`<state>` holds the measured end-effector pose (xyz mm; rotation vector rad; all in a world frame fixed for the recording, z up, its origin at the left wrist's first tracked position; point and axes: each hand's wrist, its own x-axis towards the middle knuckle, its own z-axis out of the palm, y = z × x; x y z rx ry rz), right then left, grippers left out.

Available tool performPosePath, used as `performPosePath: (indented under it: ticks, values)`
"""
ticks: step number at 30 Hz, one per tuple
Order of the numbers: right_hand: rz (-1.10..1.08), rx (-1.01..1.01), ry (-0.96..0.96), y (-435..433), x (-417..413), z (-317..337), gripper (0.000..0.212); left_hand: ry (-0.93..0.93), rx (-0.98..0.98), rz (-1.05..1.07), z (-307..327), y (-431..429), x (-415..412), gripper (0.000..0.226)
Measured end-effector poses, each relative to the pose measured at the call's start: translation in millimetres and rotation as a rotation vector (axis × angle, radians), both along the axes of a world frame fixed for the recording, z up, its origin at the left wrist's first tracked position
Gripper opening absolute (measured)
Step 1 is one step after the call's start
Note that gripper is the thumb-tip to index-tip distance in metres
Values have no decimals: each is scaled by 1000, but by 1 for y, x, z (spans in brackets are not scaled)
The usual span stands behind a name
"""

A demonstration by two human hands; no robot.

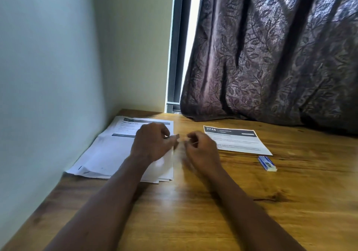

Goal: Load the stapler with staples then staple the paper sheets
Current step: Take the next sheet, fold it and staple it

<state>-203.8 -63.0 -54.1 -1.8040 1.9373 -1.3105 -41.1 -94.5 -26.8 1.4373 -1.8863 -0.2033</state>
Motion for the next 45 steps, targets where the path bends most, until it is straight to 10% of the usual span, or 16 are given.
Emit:
performPosePath:
  ticks: [9,19,26,36,41,45]
  values:
    - [-125,79,449,38,-72,-6,17,-201,-103,-110,-12,27,-64,38]
    - [-11,66,473,41,-70,-5,21,-364,-87,-10,-4,45,-47,70]
    - [16,57,406,44,-73,-2,22,-439,286,172,-8,54,32,95]
    - [48,28,350,45,-73,-6,23,-301,68,282,-13,65,41,41]
    - [117,-58,97,48,-68,-1,17,-171,-221,349,-1,71,34,27]
    - [318,55,-696,52,-56,13,30,-179,-508,223,7,83,18,20]
